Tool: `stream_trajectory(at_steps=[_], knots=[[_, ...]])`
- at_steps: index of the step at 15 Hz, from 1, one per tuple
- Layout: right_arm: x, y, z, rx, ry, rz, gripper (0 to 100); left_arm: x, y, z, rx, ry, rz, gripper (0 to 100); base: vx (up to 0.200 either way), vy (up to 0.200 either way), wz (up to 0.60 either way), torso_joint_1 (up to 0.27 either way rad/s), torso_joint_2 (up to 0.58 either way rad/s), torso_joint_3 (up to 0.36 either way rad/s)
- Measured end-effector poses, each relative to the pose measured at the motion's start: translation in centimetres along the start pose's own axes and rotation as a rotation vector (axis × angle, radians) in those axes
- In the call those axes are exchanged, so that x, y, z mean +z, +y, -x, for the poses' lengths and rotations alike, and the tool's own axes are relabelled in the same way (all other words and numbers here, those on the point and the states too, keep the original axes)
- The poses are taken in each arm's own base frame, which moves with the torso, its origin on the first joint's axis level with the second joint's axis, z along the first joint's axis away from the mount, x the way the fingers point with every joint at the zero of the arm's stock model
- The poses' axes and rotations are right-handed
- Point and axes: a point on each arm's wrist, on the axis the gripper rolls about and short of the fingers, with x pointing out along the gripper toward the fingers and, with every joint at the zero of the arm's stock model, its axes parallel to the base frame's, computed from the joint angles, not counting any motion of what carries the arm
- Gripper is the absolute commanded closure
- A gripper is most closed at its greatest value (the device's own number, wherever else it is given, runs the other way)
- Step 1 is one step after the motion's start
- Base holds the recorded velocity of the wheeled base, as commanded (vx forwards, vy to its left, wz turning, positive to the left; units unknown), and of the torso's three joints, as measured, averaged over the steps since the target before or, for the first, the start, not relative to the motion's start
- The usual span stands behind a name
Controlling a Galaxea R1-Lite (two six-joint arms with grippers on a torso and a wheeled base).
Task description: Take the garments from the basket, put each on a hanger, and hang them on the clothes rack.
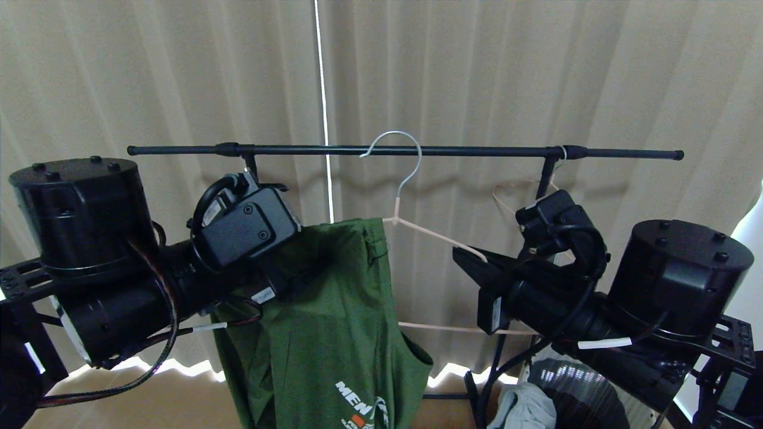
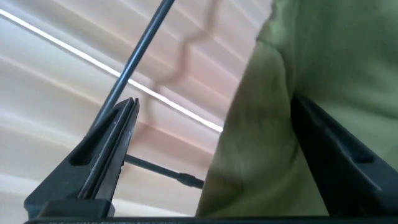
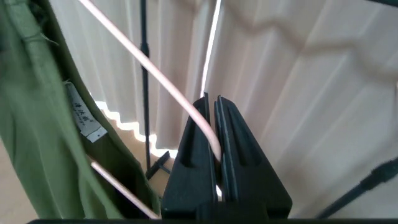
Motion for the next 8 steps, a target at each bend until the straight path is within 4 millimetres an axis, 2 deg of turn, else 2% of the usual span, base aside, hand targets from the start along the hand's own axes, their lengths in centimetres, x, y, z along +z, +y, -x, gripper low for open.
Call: stream_trajectory(at_steps=[7, 8], knots=[[-0.3, 1.1, 0.1, 0.04, 0.009, 0.007, 100, 0.2, 0.3, -0.5, 0.009, -0.006, -0.001, 0, 0.0, 0.0, 0.0, 0.0, 0.0, 0.0], [-0.3, 1.3, 0.2, 0.048, 0.009, 0.008, 100, 0.2, 0.3, -0.5, 0.008, -0.006, 0.0, 100, 0.0, 0.0, 0.0, 0.0, 0.0, 0.0]])
